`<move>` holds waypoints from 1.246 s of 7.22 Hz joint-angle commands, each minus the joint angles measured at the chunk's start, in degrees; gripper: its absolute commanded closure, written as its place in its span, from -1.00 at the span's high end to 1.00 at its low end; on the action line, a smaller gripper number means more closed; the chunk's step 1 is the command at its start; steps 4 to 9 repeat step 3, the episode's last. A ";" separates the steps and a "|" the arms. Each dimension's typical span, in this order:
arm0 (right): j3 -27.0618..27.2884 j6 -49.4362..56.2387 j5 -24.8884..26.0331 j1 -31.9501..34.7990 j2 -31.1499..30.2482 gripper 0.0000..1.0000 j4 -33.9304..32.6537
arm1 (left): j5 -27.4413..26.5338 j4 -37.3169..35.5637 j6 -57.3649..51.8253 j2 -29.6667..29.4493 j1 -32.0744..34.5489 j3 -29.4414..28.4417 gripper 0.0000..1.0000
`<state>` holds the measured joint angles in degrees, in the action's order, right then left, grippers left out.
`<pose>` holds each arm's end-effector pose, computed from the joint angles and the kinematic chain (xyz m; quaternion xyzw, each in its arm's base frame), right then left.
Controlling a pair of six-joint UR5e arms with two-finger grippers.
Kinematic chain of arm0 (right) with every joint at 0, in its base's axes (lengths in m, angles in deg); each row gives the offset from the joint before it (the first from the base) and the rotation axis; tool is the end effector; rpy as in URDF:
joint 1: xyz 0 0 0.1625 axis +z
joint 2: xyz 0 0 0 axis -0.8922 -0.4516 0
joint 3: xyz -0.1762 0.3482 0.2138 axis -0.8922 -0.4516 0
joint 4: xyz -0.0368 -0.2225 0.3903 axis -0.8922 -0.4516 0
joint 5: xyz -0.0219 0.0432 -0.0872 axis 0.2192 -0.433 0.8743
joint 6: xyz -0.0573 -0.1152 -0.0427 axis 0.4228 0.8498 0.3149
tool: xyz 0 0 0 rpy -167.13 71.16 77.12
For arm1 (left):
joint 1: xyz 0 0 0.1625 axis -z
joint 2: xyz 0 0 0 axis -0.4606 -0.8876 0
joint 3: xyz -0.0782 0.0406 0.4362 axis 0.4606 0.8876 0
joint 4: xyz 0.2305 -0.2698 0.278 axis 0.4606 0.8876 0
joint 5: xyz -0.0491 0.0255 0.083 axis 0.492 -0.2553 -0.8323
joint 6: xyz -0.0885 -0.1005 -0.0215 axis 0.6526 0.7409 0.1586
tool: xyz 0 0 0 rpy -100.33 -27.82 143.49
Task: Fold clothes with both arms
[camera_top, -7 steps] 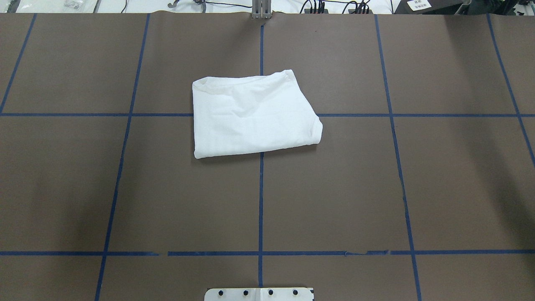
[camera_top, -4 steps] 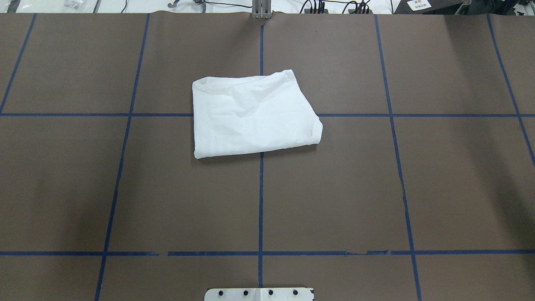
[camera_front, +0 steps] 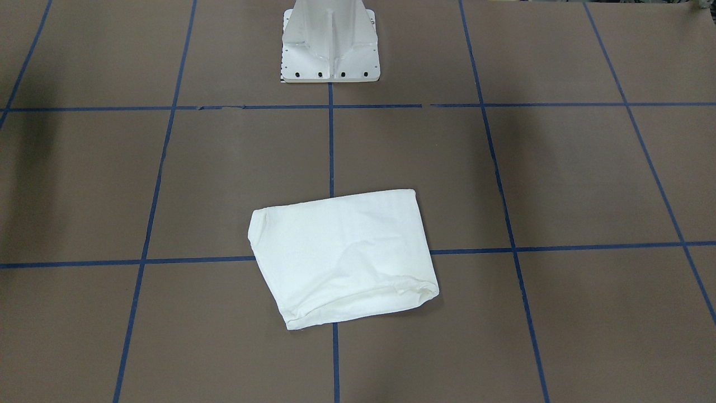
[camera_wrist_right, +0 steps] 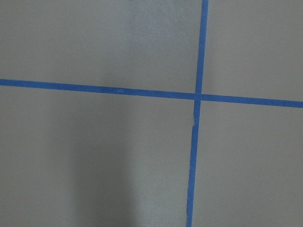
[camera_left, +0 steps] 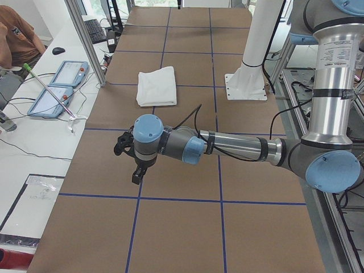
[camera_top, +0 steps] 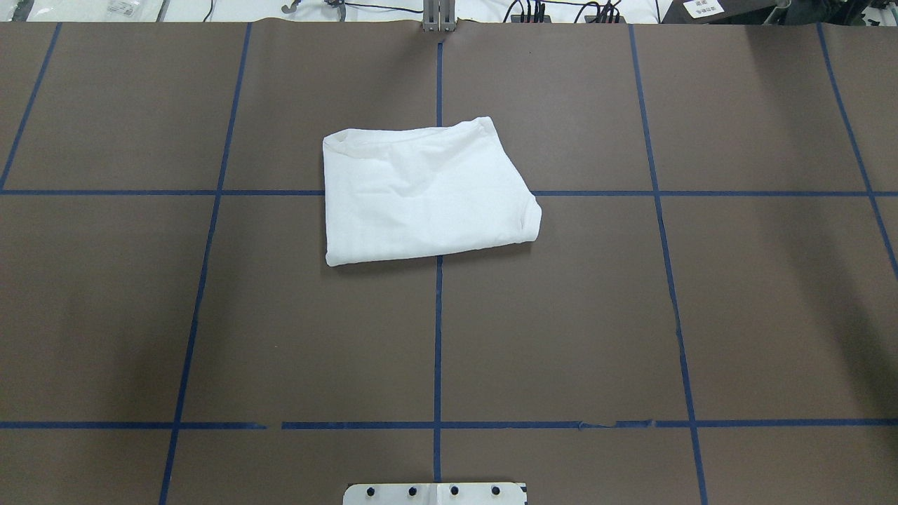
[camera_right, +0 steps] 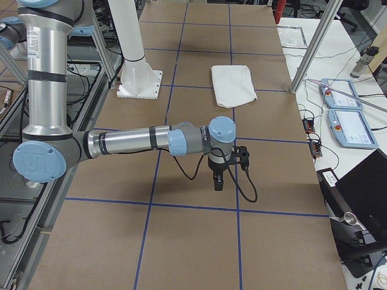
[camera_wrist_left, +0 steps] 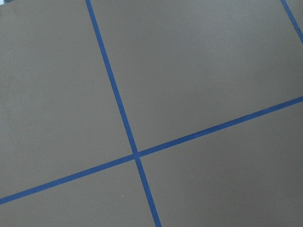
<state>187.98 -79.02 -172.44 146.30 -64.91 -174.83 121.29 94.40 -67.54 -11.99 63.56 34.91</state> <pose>-0.0189 -0.5142 0.6296 0.0295 -0.3638 -0.0229 0.9307 -0.0422 -0.5541 0.6138 0.1670 0.3908 0.1079 0.8988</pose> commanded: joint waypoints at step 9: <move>0.69 -0.24 -0.72 0.00 0.73 1.00 -0.07 | -0.89 0.12 -0.07 0.03 -0.01 0.39 1.00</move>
